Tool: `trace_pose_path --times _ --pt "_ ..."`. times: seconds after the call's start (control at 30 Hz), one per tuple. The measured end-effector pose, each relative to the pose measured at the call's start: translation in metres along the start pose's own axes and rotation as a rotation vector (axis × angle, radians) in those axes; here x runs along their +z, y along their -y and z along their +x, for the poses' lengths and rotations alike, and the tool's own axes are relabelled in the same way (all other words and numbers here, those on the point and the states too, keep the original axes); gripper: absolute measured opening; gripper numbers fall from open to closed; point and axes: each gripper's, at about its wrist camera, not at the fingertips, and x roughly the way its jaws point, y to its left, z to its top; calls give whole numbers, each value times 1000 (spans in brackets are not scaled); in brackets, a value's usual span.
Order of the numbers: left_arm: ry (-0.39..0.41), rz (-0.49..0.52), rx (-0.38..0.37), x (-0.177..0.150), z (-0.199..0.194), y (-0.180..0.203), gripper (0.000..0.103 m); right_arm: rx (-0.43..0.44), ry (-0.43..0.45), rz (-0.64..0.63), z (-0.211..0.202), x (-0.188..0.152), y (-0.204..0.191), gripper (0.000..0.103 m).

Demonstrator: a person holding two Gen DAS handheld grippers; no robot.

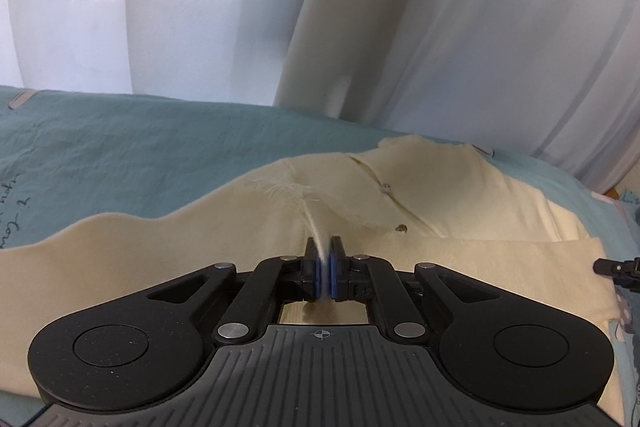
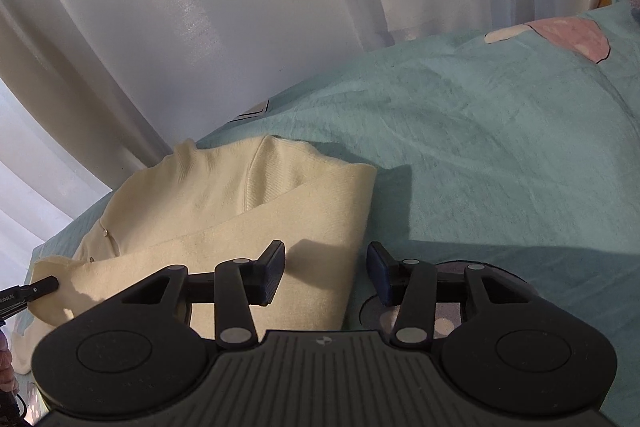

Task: Fold small clothes

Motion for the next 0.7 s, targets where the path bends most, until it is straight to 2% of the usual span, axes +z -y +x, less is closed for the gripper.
trace_pose_path --times 0.13,0.23,0.33,0.5,0.63,0.7 --pt "-5 -3 7 -3 0 -2 6 -17 -7 -47 8 5 -6 19" --pt "9 -2 11 -1 -1 1 6 -54 35 -129 6 6 -15 9" --pt "2 2 17 0 5 6 6 -135 102 -231 4 8 -29 8" --pt "-31 51 64 -8 19 15 6 -264 127 -314 22 5 -37 7" --pt "-41 71 81 -12 17 16 9 -313 126 -397 27 0 -42 8" --pt "-33 61 82 -11 10 16 16 -324 127 -408 20 1 -47 9"
